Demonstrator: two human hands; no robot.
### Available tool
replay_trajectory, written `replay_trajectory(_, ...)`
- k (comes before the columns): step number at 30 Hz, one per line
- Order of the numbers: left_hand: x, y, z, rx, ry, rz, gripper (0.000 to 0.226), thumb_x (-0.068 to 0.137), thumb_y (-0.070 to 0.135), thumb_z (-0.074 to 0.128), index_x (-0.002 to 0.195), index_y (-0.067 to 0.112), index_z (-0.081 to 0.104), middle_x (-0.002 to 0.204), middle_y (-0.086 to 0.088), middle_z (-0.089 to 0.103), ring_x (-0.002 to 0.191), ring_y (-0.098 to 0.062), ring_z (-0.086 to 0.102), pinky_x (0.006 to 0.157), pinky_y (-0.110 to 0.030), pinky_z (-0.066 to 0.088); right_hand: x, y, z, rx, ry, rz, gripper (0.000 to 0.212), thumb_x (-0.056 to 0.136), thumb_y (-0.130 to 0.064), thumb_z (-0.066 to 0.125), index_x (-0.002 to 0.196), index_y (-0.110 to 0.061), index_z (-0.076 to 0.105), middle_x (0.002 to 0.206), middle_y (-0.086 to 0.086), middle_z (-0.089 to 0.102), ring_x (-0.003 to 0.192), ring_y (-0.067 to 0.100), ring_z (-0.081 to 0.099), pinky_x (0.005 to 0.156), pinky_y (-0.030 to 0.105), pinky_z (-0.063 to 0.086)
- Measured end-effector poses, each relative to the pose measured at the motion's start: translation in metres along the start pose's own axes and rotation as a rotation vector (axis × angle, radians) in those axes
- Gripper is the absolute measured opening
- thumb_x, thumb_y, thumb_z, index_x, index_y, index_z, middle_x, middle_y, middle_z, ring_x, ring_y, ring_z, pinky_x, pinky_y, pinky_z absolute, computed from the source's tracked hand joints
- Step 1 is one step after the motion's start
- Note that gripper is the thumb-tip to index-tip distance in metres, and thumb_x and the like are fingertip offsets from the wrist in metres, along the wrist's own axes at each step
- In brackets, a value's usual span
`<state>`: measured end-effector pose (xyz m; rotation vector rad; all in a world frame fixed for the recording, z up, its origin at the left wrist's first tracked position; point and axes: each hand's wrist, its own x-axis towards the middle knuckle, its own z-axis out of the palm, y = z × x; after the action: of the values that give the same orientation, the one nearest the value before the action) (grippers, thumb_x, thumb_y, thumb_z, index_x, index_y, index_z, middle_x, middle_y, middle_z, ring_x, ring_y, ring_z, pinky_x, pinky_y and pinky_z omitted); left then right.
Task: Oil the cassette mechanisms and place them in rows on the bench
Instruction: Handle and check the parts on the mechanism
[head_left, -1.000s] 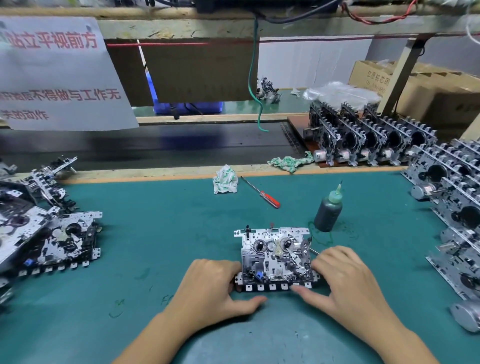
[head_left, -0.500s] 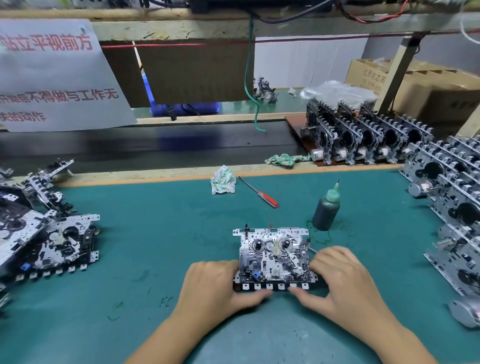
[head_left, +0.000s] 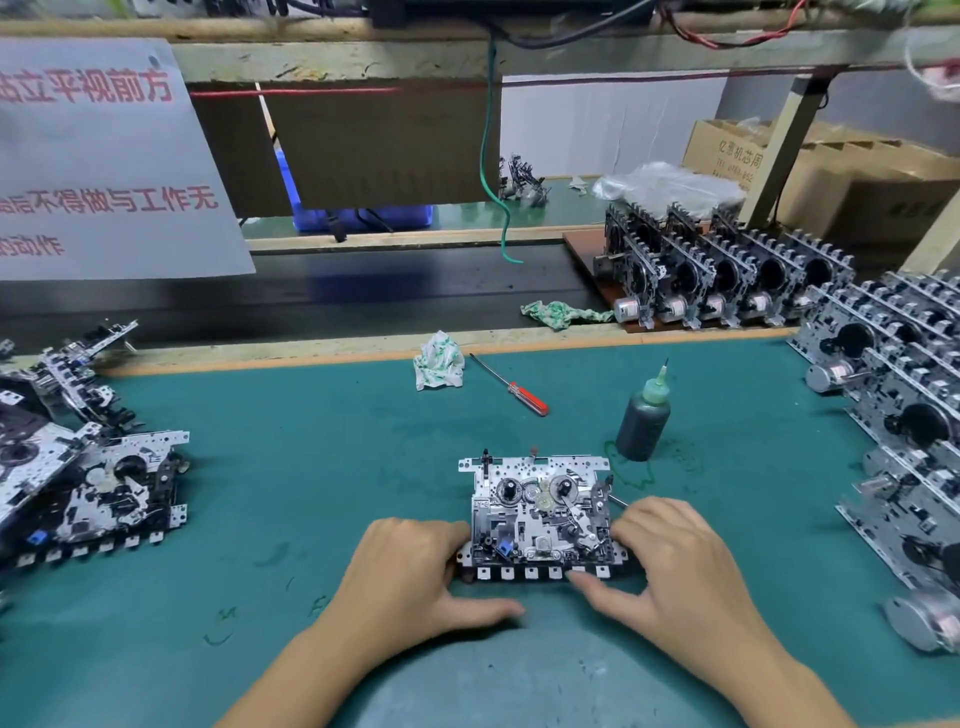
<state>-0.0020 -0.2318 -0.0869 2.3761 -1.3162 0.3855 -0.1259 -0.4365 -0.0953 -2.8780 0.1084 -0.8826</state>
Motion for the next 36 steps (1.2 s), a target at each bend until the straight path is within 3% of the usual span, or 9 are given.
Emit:
replay_trajectory(3,-0.003,-0.001,0.005,0.010,0.010,-0.007,0.052,0.069,0.064,0.050,0.047,0.019,0.035,0.037,0.003,0.039,0.033,-0.016,0.038,0.034,-0.019,0.024,0.001,0.002,-0.002,0.027,-0.035,-0.011,0.046,0.072,-0.059,0.056,0.057,-0.015,0.051,0.059,-0.008,0.047,0.063,0.013,0.044,0.073,0.021,0.033)
replay_trajectory(8,-0.002,0.002,0.006,0.045,0.046,-0.070,0.048,0.067,0.060,0.048,0.047,0.017,0.040,0.036,0.003,0.040,0.031,-0.020,0.042,0.033,-0.017,0.026,0.001,0.001,-0.006,0.079,-0.105,-0.021,0.050,0.068,-0.062,0.060,0.059,-0.014,0.050,0.062,-0.005,0.048,0.063,0.016,0.047,0.077,0.023,0.036)
replay_trajectory(12,-0.001,0.000,0.002,0.023,0.026,-0.025,0.051,0.065,0.073,0.045,0.054,0.025,0.030,0.038,0.007,0.043,0.033,-0.014,0.043,0.034,-0.019,0.028,-0.001,-0.005,-0.002,0.002,-0.035,-0.019,0.042,0.075,-0.053,0.054,0.057,-0.015,0.050,0.060,-0.006,0.048,0.067,0.012,0.041,0.074,0.024,0.036)
replay_trajectory(14,0.000,0.005,0.000,0.042,0.030,-0.079,0.057,0.060,0.080,0.043,0.049,0.025,0.035,0.037,0.007,0.044,0.032,-0.013,0.044,0.035,-0.020,0.027,0.000,-0.005,-0.002,-0.018,-0.028,-0.014,0.042,0.074,-0.052,0.053,0.057,-0.015,0.050,0.059,-0.006,0.049,0.067,0.013,0.042,0.073,0.023,0.035)
replay_trajectory(19,0.002,0.017,0.004,0.041,0.097,-0.184,0.052,0.056,0.072,0.045,0.047,0.024,0.027,0.033,0.002,0.042,0.029,-0.017,0.044,0.036,-0.017,0.021,0.001,-0.001,-0.004,0.034,-0.098,-0.026,0.048,0.068,-0.061,0.060,0.057,-0.014,0.049,0.060,-0.006,0.048,0.062,0.018,0.048,0.077,0.025,0.036)
replay_trajectory(23,0.001,0.008,0.003,0.035,0.031,-0.122,0.065,0.057,0.082,0.041,0.042,0.019,0.047,0.035,0.005,0.044,0.032,-0.015,0.045,0.034,-0.015,0.026,0.000,-0.005,-0.003,0.010,-0.049,0.002,0.047,0.072,-0.059,0.055,0.055,-0.016,0.049,0.057,-0.008,0.046,0.062,0.013,0.044,0.073,0.022,0.034)
replay_trajectory(29,0.000,0.003,0.000,-0.025,0.026,-0.055,0.064,0.055,0.086,0.043,0.046,0.024,0.032,0.035,0.004,0.041,0.031,-0.013,0.040,0.034,-0.016,0.027,-0.002,-0.004,-0.003,-0.038,-0.048,0.010,0.047,0.076,-0.059,0.050,0.059,-0.015,0.052,0.061,-0.008,0.051,0.062,0.016,0.052,0.075,0.025,0.034)
replay_trajectory(36,-0.002,0.003,-0.001,-0.073,-0.001,0.052,0.064,0.058,0.083,0.049,0.046,0.022,0.036,0.036,0.007,0.040,0.035,-0.011,0.041,0.035,-0.019,0.025,0.003,-0.006,-0.002,-0.079,-0.021,0.041,0.055,0.070,-0.067,0.053,0.054,-0.015,0.053,0.056,-0.006,0.052,0.059,0.019,0.054,0.074,0.028,0.035)
